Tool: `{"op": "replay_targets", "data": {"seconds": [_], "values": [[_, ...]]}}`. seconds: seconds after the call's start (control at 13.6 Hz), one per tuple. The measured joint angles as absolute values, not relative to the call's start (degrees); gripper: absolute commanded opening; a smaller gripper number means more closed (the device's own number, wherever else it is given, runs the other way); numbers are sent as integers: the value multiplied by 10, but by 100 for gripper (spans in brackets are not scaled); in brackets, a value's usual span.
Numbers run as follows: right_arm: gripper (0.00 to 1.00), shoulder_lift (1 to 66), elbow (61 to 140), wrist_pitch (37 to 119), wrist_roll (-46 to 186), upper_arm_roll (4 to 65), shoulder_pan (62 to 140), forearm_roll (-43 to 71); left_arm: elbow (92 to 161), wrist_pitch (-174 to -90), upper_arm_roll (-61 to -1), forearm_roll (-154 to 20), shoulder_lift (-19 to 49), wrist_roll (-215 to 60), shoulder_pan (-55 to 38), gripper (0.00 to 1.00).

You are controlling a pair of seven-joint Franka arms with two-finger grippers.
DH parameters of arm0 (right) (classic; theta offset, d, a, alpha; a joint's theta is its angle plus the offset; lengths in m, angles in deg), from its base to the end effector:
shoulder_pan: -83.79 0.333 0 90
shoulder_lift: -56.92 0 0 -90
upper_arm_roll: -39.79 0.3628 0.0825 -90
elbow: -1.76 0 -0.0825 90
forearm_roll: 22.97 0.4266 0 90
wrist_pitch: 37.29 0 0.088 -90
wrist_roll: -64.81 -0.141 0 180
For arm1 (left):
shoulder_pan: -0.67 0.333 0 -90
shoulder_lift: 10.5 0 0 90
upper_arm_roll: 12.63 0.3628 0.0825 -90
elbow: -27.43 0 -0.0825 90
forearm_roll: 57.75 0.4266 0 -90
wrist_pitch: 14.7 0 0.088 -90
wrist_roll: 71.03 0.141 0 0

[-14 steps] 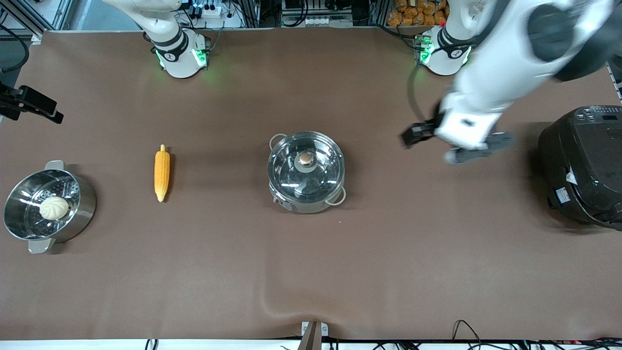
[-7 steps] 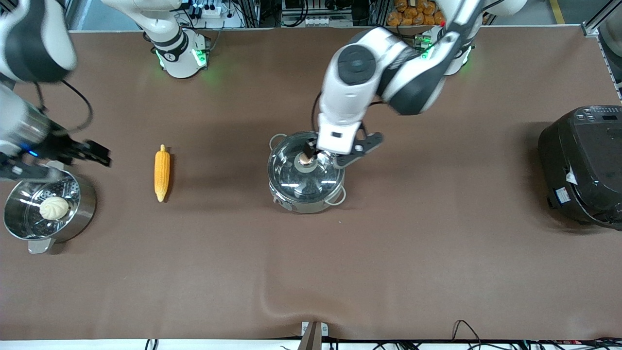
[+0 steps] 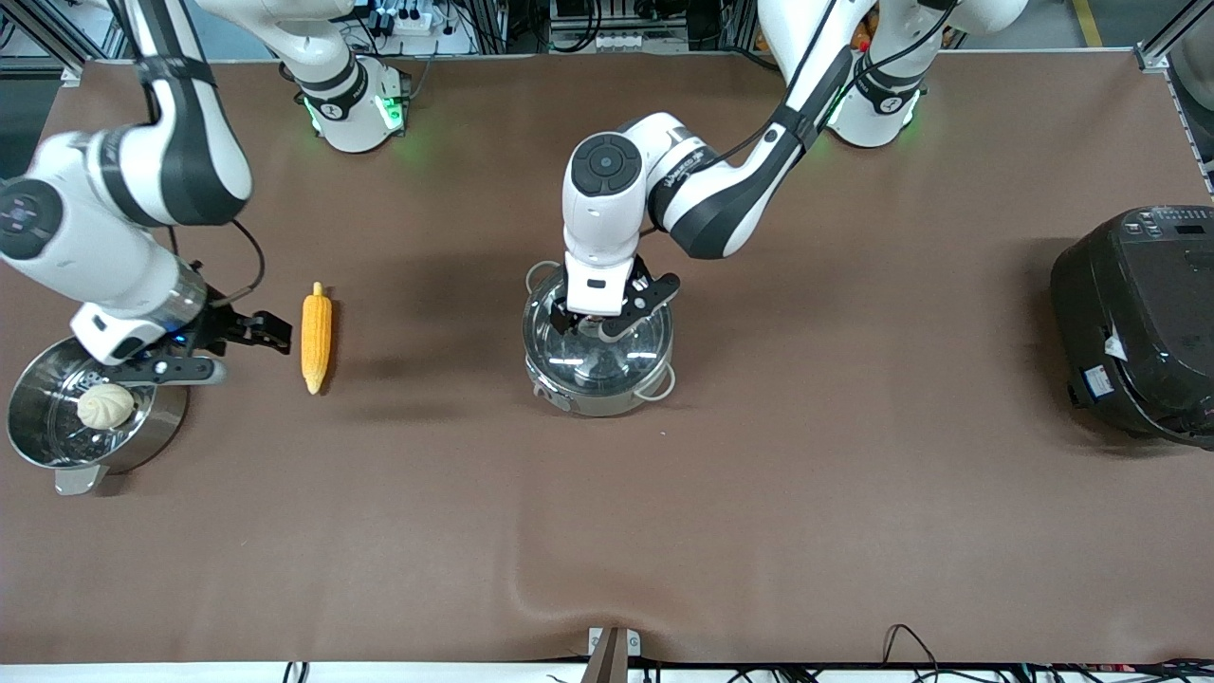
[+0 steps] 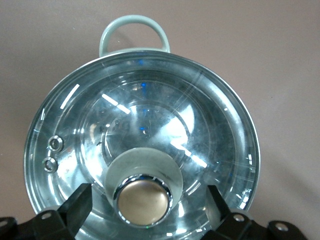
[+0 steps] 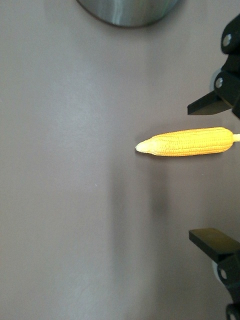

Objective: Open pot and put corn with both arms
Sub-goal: 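Grasp the lid knob with the left gripper while the right gripper grasps the corn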

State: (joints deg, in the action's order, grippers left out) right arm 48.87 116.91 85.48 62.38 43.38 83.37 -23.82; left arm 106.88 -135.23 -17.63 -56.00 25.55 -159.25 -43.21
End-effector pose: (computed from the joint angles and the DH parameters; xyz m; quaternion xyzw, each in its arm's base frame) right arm 0.6207 0.0326 0.3746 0.9999 0.0102 -0.0035 0.0020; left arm 0.5385 -0.5927 0.3372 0.9398 0.3384 0.0055 0.0462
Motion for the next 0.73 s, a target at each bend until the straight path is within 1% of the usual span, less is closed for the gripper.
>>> {"op": "replay_targets", "data": {"seconds": [0.07, 0.29, 0.37, 0.44, 0.51, 0.66, 0.73], "values": [[100, 473, 1180, 867, 635, 434, 834, -238, 1069, -1353, -176, -560, 258, -1593, -432, 92], [100, 418, 1197, 897, 672, 434, 835, -239, 1069, -1354, -176, -560, 260, -1593, -432, 71], [100, 405, 1216, 930, 677, 434, 836, -239, 1068, -1354, -176, -560, 260, -1593, -433, 63], [100, 395, 1244, 974, 679, 434, 836, -239, 1068, -1354, -177, -560, 260, -1593, -433, 53], [100, 389, 1273, 1013, 682, 434, 836, -241, 1068, -1354, -177, -560, 260, -1593, -433, 37], [100, 386, 1308, 1045, 706, 430, 832, -244, 1068, -1352, -177, -560, 260, -1593, -434, 0], [100, 386, 1313, 1046, 729, 428, 825, -244, 1068, -1352, -177, -560, 260, -1593, -434, 0]]}}
